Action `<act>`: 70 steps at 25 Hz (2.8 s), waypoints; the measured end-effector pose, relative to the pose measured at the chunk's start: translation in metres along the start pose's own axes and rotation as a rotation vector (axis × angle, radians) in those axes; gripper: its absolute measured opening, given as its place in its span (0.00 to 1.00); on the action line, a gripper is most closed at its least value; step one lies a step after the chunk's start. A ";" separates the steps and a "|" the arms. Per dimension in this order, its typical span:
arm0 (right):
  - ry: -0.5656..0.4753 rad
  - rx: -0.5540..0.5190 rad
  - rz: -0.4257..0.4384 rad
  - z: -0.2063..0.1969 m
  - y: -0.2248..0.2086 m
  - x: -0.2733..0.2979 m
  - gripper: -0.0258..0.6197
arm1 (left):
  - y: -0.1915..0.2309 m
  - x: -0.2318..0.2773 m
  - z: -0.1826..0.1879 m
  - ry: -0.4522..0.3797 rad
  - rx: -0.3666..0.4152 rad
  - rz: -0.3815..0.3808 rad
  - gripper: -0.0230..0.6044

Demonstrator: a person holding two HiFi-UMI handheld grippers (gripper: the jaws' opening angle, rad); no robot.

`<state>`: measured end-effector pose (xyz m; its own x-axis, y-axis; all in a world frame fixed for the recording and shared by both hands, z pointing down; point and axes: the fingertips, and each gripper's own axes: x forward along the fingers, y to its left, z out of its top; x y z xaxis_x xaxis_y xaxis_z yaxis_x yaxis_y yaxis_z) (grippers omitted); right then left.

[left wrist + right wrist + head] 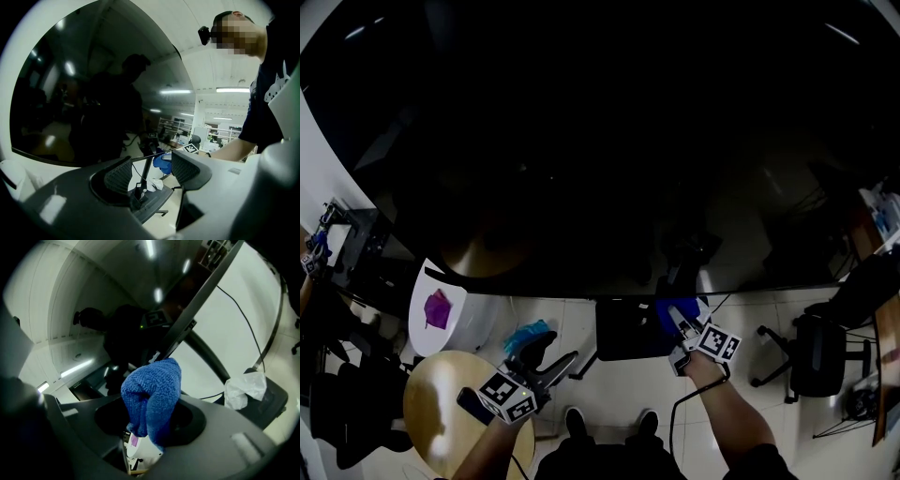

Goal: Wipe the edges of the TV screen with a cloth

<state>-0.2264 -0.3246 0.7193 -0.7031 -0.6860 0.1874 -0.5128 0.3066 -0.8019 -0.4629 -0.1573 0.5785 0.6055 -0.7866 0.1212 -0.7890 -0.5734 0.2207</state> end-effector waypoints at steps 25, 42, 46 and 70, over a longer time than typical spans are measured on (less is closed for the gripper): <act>0.219 -0.013 0.104 -0.161 0.151 0.150 0.34 | 0.123 -0.145 -0.031 -0.091 -0.119 0.127 0.45; 0.392 -0.007 0.241 -0.278 0.254 0.254 0.34 | 0.184 -0.227 -0.039 -0.140 -0.172 0.269 0.45; 0.428 -0.001 0.282 -0.305 0.276 0.277 0.34 | 0.201 -0.246 -0.046 -0.133 -0.174 0.311 0.45; 0.742 0.111 0.749 -0.363 0.410 0.236 0.35 | 0.230 -0.233 -0.017 -0.424 -0.504 -0.013 0.64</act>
<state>-0.7811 -0.1208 0.6405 -0.9651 0.2390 -0.1067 0.1974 0.3971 -0.8963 -0.7842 -0.1018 0.6179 0.4401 -0.8614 -0.2536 -0.5739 -0.4871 0.6583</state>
